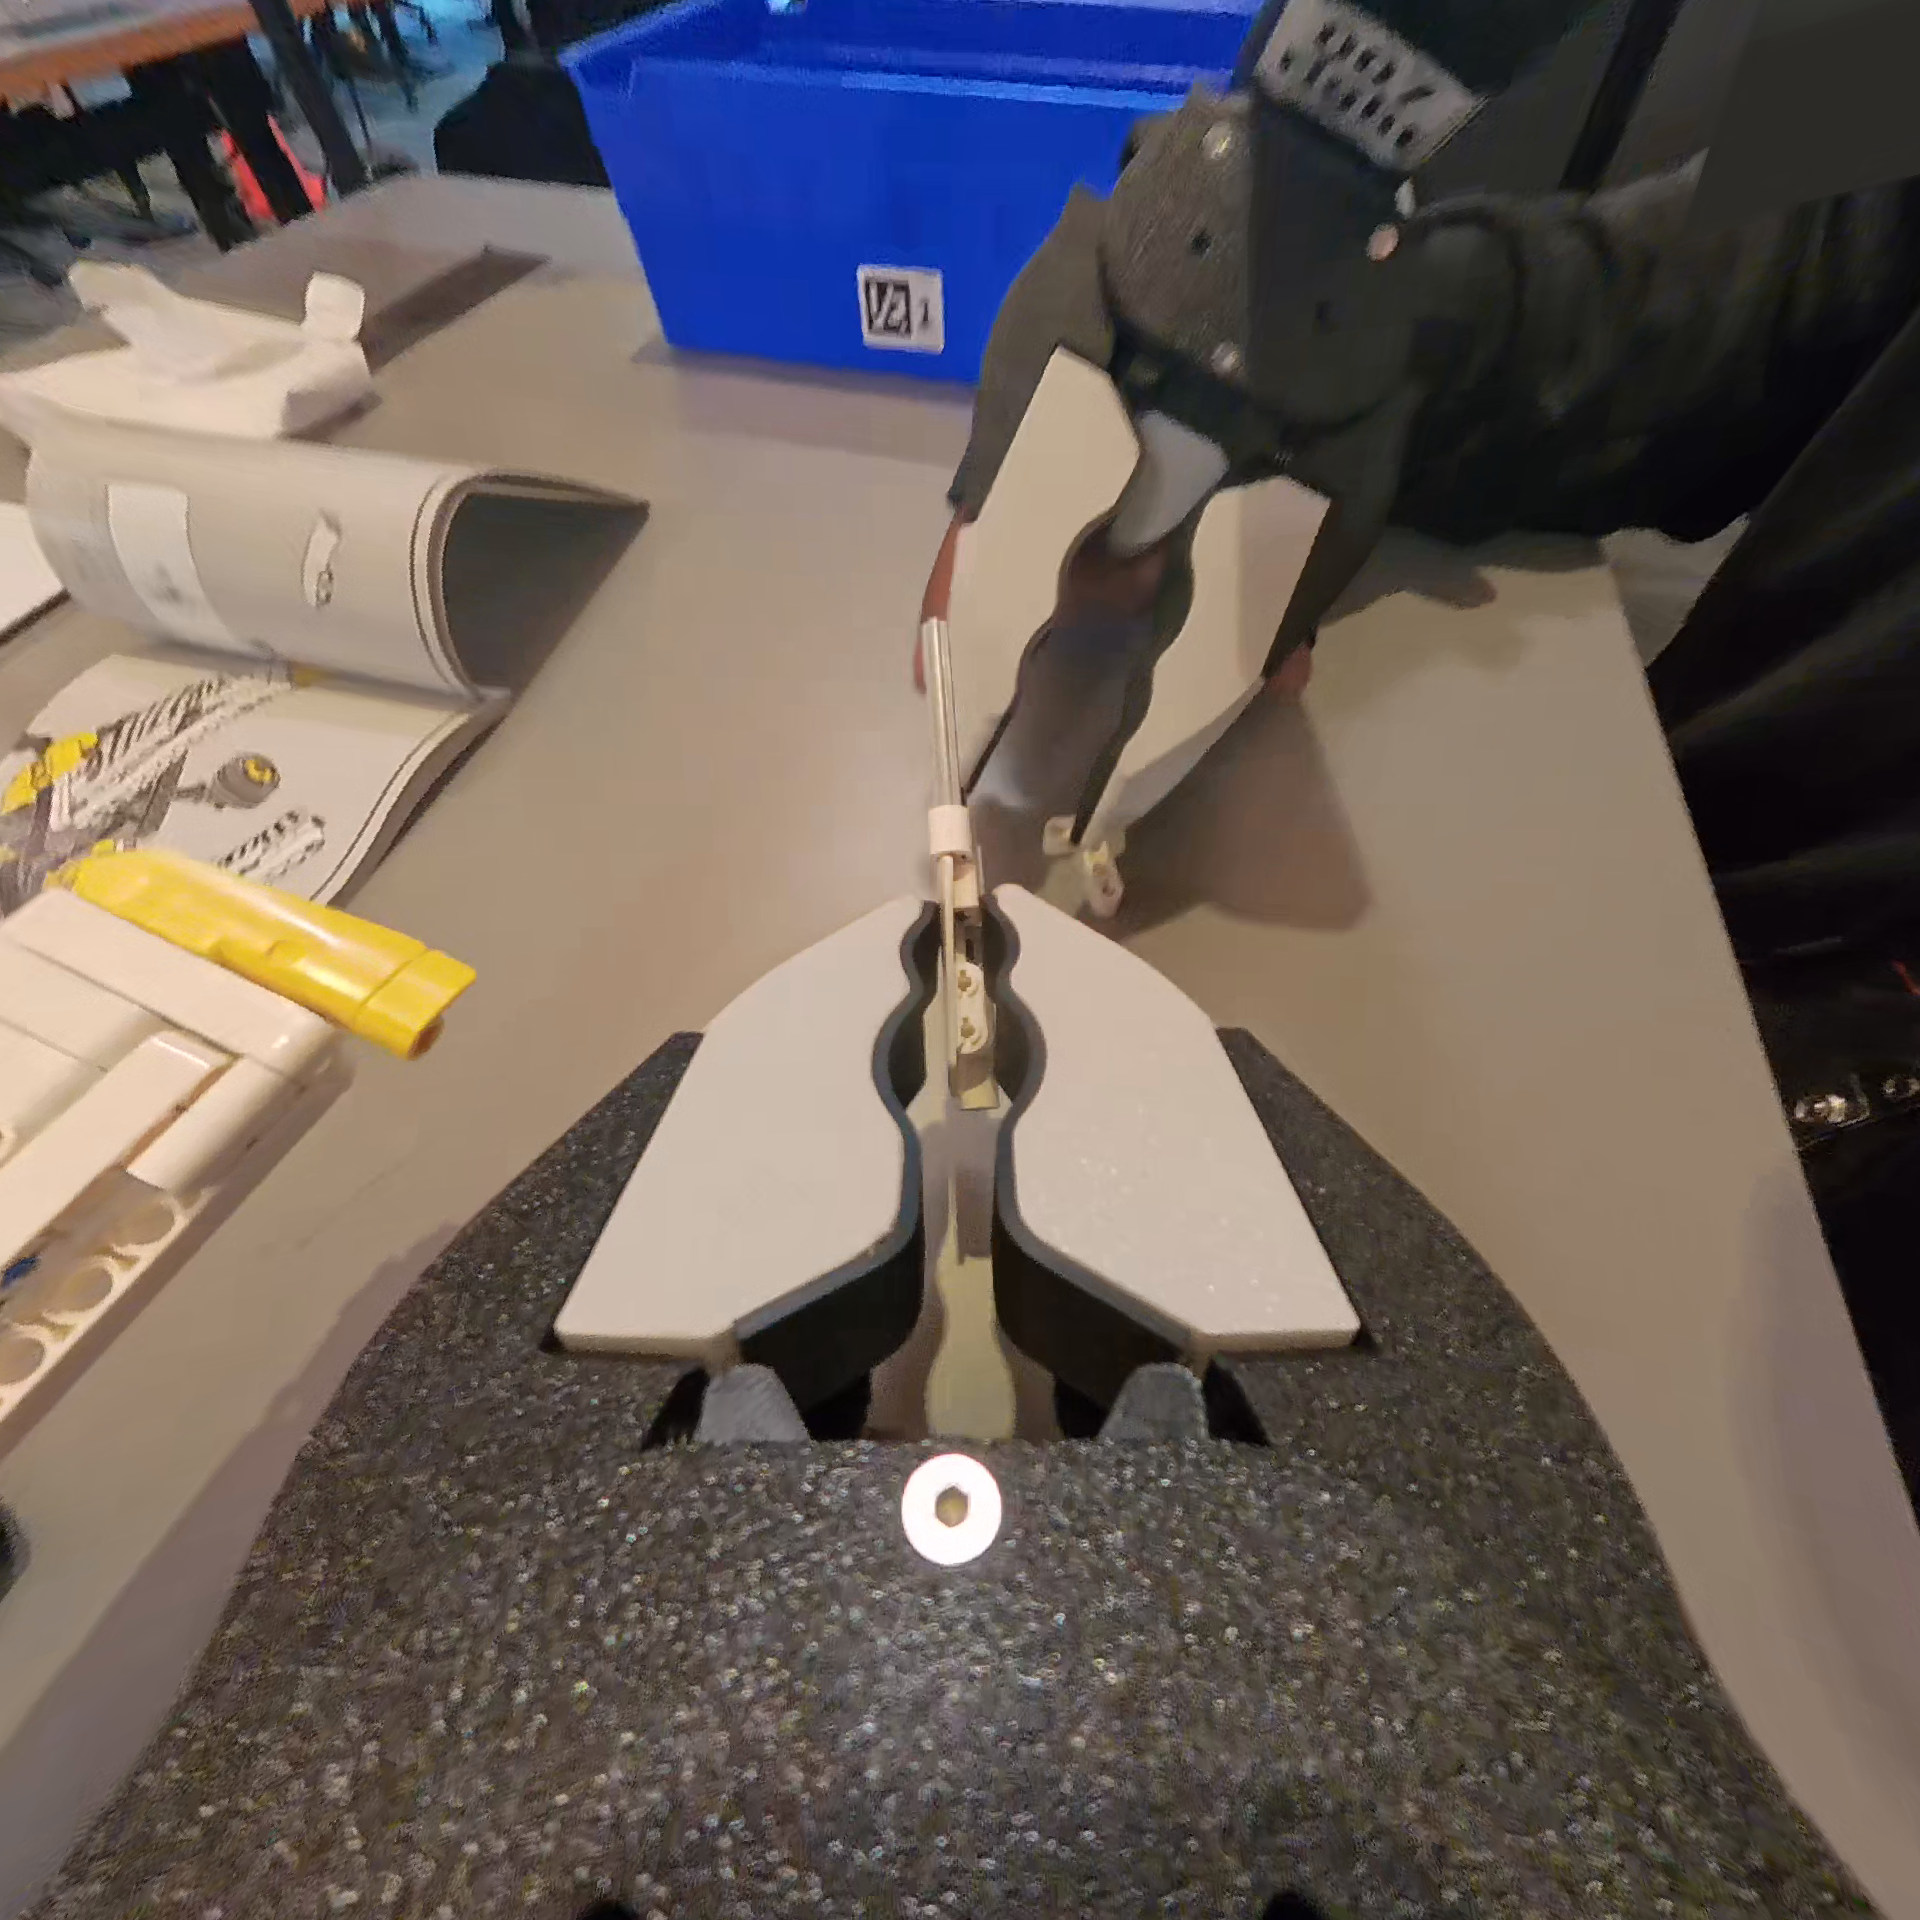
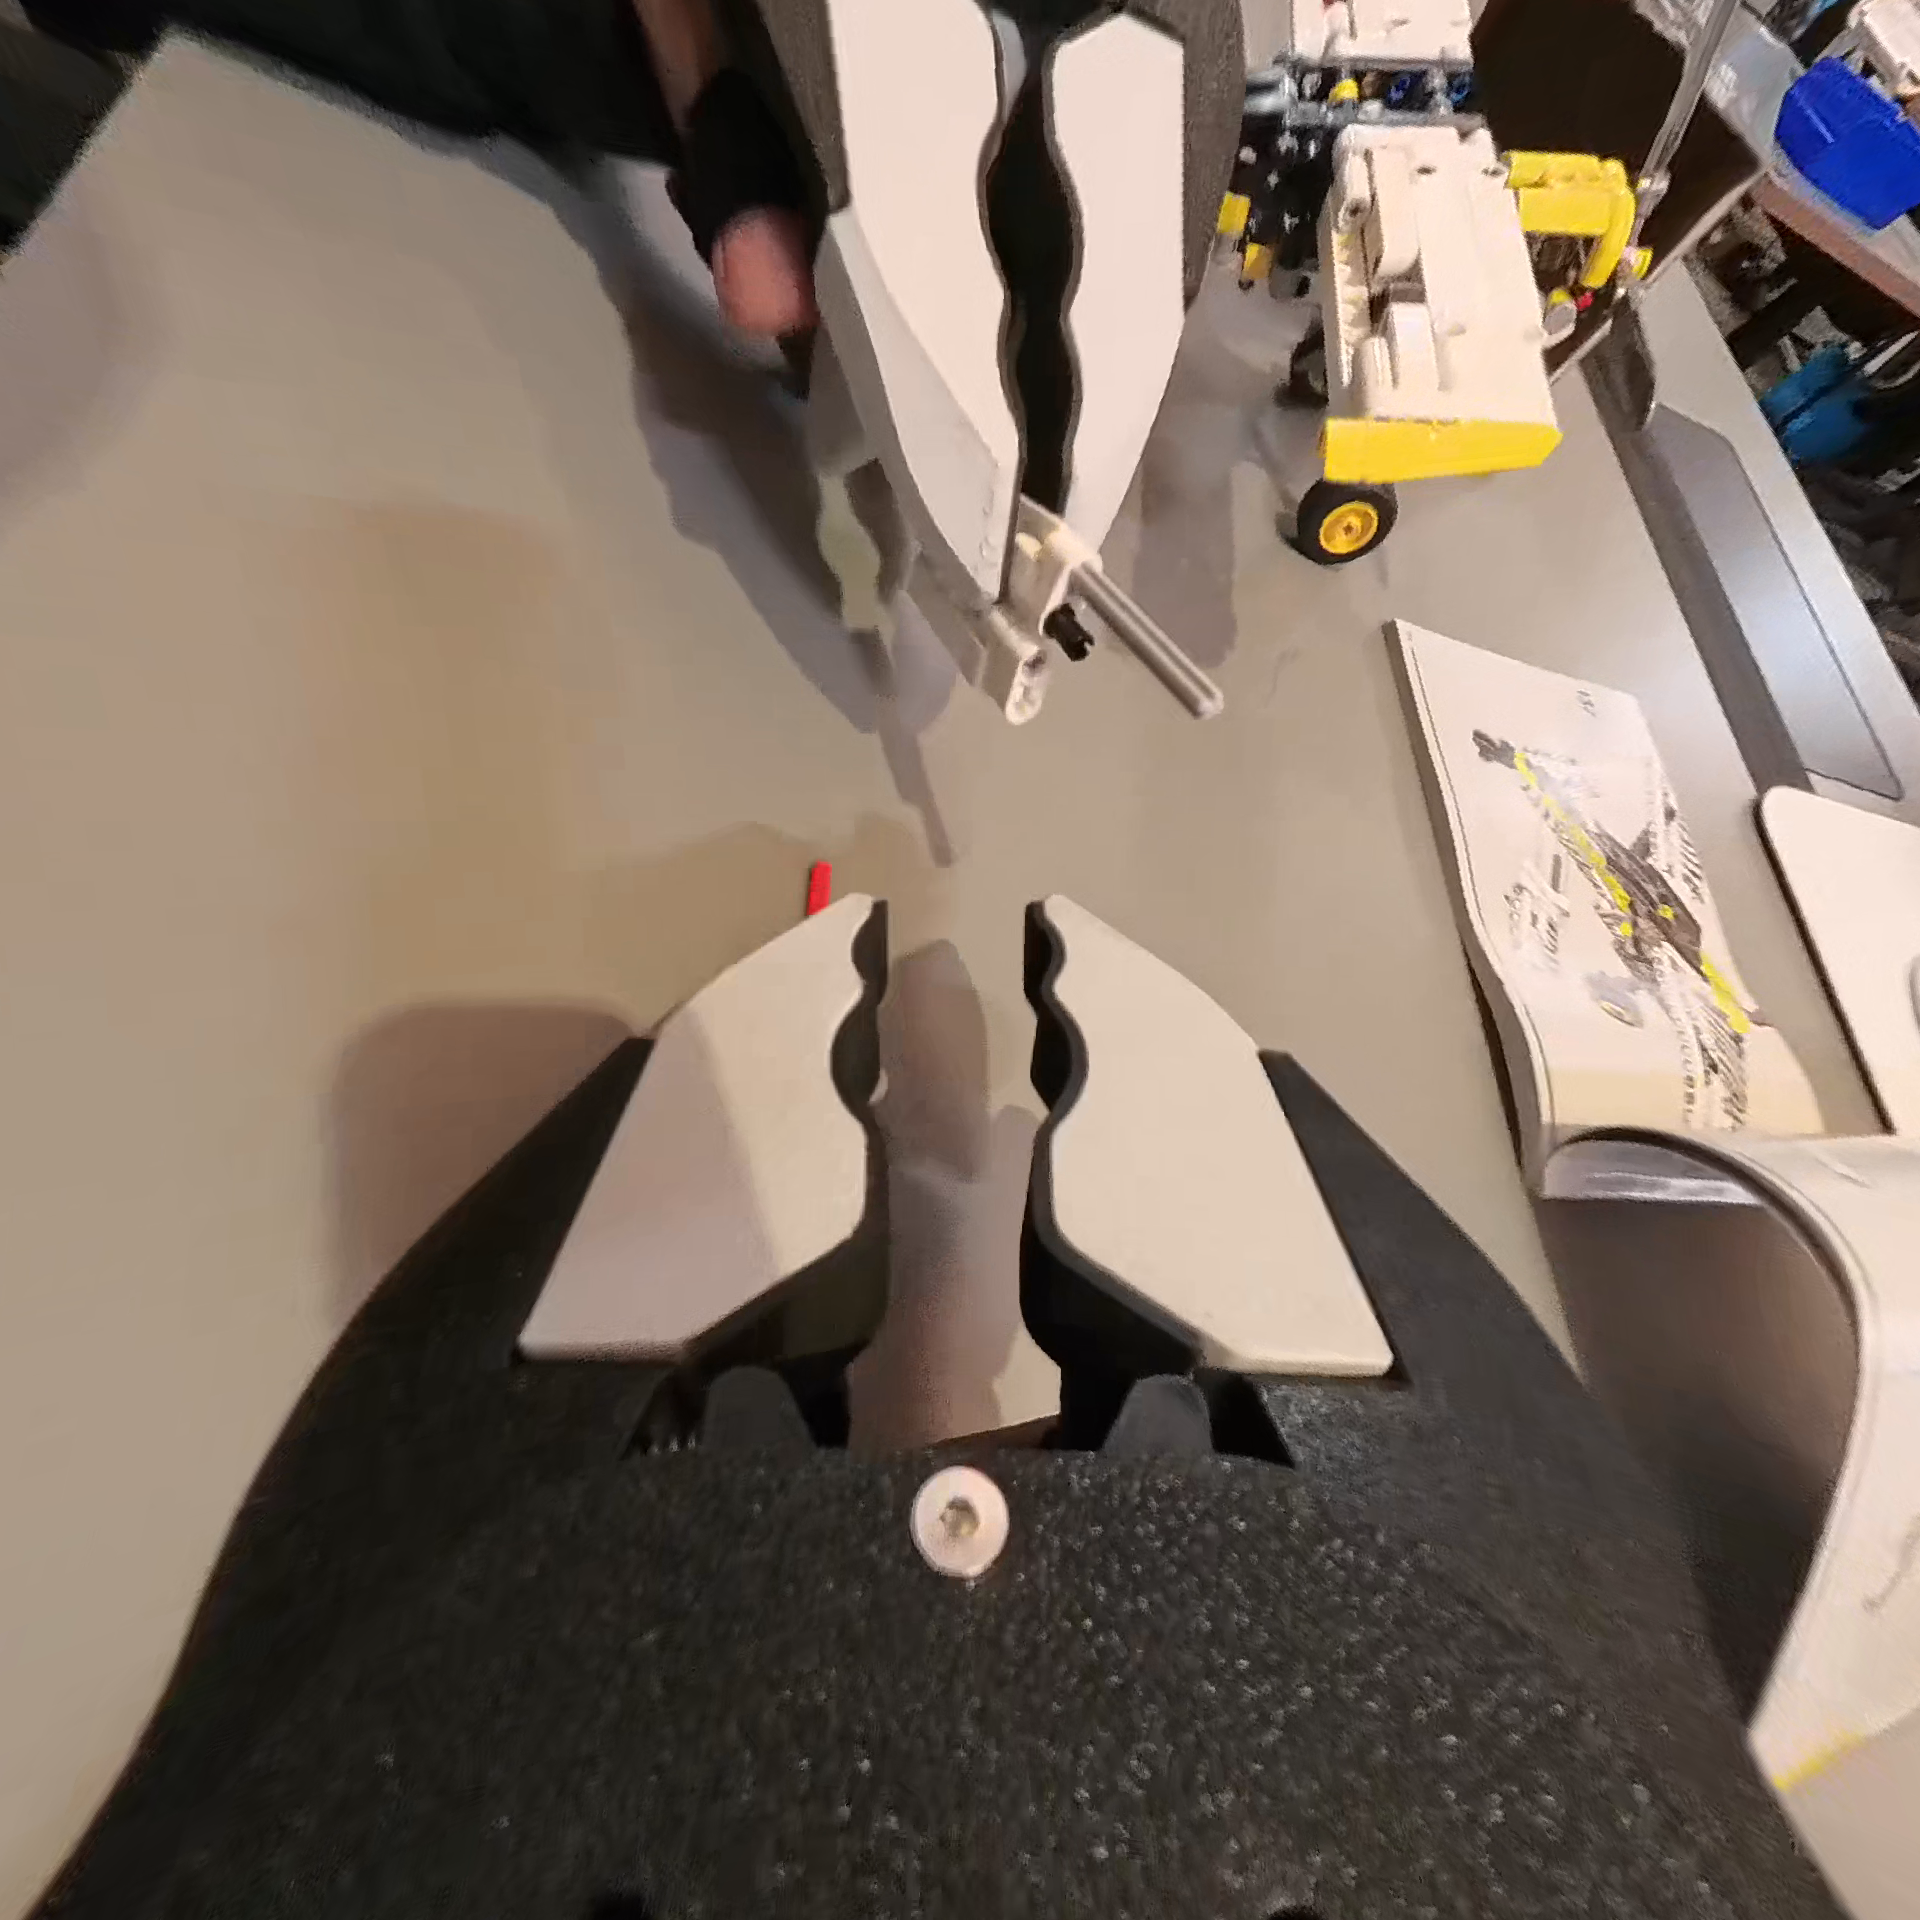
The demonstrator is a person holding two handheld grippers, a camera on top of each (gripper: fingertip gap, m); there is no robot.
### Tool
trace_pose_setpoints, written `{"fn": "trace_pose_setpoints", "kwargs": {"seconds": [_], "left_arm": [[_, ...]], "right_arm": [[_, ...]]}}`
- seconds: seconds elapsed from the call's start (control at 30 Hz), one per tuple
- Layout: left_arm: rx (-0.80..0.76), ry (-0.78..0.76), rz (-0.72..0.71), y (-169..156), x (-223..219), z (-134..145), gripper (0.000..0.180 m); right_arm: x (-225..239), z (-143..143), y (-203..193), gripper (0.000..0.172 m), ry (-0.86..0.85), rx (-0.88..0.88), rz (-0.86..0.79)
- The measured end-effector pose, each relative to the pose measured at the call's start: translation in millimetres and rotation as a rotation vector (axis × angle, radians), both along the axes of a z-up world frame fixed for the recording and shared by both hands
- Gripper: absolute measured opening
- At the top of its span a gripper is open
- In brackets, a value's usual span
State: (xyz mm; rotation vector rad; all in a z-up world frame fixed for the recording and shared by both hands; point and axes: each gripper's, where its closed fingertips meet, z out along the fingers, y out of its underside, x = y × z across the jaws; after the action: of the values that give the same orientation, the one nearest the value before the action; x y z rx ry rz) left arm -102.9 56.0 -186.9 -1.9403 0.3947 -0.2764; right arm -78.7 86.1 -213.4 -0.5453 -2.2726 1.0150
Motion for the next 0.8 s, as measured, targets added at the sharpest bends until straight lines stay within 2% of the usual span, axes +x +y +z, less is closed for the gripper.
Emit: {"fn": "trace_pose_setpoints", "kwargs": {"seconds": [0.2,0.33,0.37,0.47,0.8], "left_arm": [[0.110,-0.066,-0.065,0.2,14.6,19.4,0.007],[0.127,-0.077,-0.079,0.8,18.0,20.1,0.007],[0.127,-0.074,-0.085,0.4,18.8,19.3,0.008],[0.119,-0.046,-0.097,-1.1,19.9,15.5,0.010],[0.062,0.083,-0.130,-1.1,26.4,-3.5,0.010]], "right_arm": [[-6.8,21.7,-23.4,0.032,-0.038,-0.234,0.021],[-7.7,31.2,-32.0,0.021,-0.054,-0.322,0.039],[-7.5,32.5,-32.8,0.012,-0.056,-0.325,0.040],[-7.7,32.8,-31.4,0.008,-0.047,-0.297,0.031],[-2.4,26.7,-36.5,0.007,-0.123,-0.297,0.057]]}}
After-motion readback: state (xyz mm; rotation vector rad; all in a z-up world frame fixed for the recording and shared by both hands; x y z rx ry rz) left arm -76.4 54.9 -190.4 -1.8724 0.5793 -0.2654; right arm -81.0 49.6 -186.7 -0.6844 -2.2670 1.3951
